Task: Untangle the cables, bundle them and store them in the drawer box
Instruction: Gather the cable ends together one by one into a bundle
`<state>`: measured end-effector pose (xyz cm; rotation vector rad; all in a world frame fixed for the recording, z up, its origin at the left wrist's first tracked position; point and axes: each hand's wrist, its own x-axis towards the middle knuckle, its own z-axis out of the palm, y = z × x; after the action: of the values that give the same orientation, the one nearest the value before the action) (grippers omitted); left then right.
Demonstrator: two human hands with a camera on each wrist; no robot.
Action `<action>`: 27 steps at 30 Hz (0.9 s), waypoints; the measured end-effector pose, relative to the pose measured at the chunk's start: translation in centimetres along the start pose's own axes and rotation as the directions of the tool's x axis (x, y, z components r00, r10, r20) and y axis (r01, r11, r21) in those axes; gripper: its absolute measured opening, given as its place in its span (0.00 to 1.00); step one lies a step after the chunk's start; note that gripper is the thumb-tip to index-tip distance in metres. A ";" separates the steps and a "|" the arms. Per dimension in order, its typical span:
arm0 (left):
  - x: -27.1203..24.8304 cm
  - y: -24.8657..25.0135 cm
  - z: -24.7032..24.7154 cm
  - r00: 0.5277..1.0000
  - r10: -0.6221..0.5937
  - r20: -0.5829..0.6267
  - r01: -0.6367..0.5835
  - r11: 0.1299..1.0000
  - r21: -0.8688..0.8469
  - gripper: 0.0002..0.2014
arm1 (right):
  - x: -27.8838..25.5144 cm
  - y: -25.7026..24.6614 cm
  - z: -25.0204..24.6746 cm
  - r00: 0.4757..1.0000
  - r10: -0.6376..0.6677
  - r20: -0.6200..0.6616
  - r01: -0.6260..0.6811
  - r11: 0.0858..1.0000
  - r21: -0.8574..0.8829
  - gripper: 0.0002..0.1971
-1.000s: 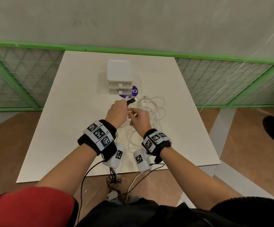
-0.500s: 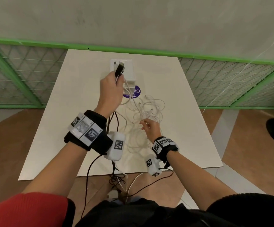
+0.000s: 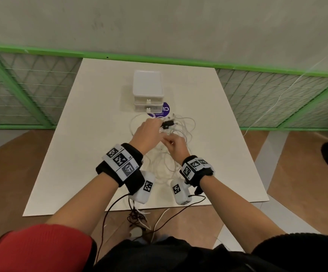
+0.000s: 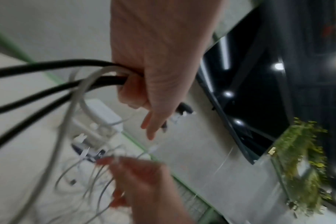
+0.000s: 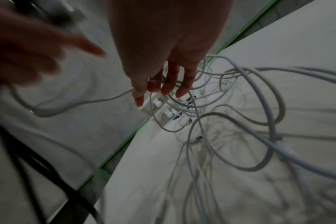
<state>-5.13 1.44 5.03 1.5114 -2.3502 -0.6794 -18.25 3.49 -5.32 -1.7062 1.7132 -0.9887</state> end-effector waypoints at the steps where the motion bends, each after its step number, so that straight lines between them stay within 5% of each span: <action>1: 0.1 -0.4 0.7 0.998 -0.026 0.055 0.026 1.000 0.012 0.15 | 0.1 -0.5 -0.2 1.000 -0.014 -0.010 0.015 1.000 0.016 0.09; 6: 0.7 -1.9 1.2 0.996 -0.034 0.083 0.034 0.999 0.006 0.15 | -0.1 -1.0 -0.5 0.999 0.011 -0.041 -0.006 0.994 0.113 0.07; 13: 0.8 -2.1 -0.3 0.992 -0.028 -0.121 0.013 0.992 -0.124 0.15 | 0.7 0.0 -0.3 0.998 0.057 -0.025 -0.053 0.987 0.155 0.08; 20: 0.2 -2.1 -3.4 0.913 -0.173 -0.368 0.003 0.908 -0.418 0.16 | 2.0 1.6 -0.7 0.991 0.132 0.029 -0.134 0.983 0.124 0.09; 23: 0.7 -3.2 -2.8 0.909 -0.285 -0.304 0.109 0.866 -0.488 0.13 | 2.7 1.7 -0.8 0.987 0.159 0.000 -0.159 0.987 0.035 0.10; 25: 0.8 -4.6 -2.1 0.932 -0.328 -0.153 0.248 0.886 -0.391 0.10 | 2.8 1.9 -0.9 0.983 0.178 -0.042 -0.180 0.983 -0.032 0.12; 27: 0.6 -5.2 -1.5 0.939 -0.314 -0.137 0.269 0.923 -0.276 0.17 | 2.8 1.5 -0.9 0.988 0.156 -0.019 -0.158 0.982 -0.099 0.13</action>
<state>-0.66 -1.25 3.59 1.7401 -1.8440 -0.8381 -20.12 0.76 -5.62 -1.6001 1.9009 -0.8546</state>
